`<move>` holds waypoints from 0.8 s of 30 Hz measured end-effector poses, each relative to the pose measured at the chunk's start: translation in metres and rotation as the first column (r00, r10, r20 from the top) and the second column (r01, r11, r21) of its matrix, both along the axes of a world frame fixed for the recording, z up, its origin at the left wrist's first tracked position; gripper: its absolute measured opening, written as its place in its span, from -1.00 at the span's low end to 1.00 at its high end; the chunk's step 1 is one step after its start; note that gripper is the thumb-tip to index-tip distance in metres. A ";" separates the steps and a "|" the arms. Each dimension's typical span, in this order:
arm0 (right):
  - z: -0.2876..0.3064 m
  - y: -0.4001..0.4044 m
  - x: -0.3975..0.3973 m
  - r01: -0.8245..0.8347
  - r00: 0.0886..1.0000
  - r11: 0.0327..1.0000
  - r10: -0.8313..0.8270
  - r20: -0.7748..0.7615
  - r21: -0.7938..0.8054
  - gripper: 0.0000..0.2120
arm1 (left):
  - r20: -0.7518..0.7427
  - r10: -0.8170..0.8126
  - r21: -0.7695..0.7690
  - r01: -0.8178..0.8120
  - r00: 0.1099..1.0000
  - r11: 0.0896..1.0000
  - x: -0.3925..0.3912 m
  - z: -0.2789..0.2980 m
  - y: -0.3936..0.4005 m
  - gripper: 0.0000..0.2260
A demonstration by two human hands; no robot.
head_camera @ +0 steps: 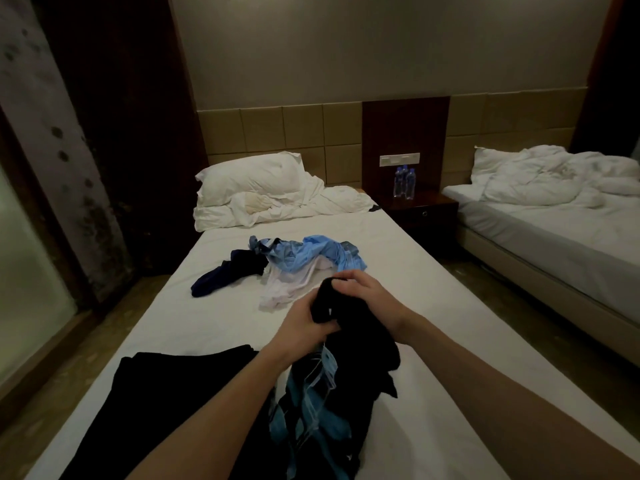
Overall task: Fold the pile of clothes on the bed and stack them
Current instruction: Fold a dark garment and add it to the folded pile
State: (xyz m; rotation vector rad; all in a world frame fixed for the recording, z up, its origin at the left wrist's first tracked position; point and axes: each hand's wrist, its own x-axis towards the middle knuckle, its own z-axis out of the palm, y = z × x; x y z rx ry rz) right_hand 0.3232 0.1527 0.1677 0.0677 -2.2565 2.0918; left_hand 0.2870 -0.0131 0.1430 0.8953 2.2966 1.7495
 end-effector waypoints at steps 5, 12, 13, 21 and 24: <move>-0.058 0.027 0.008 -0.182 0.969 0.981 0.192 0.157 -0.072 -0.51 | 0.374 0.197 0.364 -0.339 0.906 0.868 -0.014 0.015 -0.012 -0.82; -0.079 0.004 -0.007 -0.132 0.982 0.987 0.117 0.149 0.094 -0.80 | 0.597 -0.014 0.515 -0.370 0.802 0.773 -0.025 0.042 -0.049 -0.69; -0.073 0.003 -0.011 -0.071 0.988 0.997 0.064 0.140 0.042 -0.80 | 0.581 0.023 0.497 -0.377 0.813 0.781 -0.026 0.039 -0.057 -0.71; -0.001 -0.001 -0.018 -0.016 0.997 1.000 0.016 0.079 0.000 -0.78 | 0.076 0.121 -0.039 -0.119 0.990 0.992 -0.026 0.016 -0.065 -0.13; 0.025 -0.005 -0.012 -0.098 0.995 0.981 0.093 0.037 0.166 -0.74 | -0.027 -0.194 -0.244 0.182 0.981 0.953 -0.020 0.016 -0.035 -0.12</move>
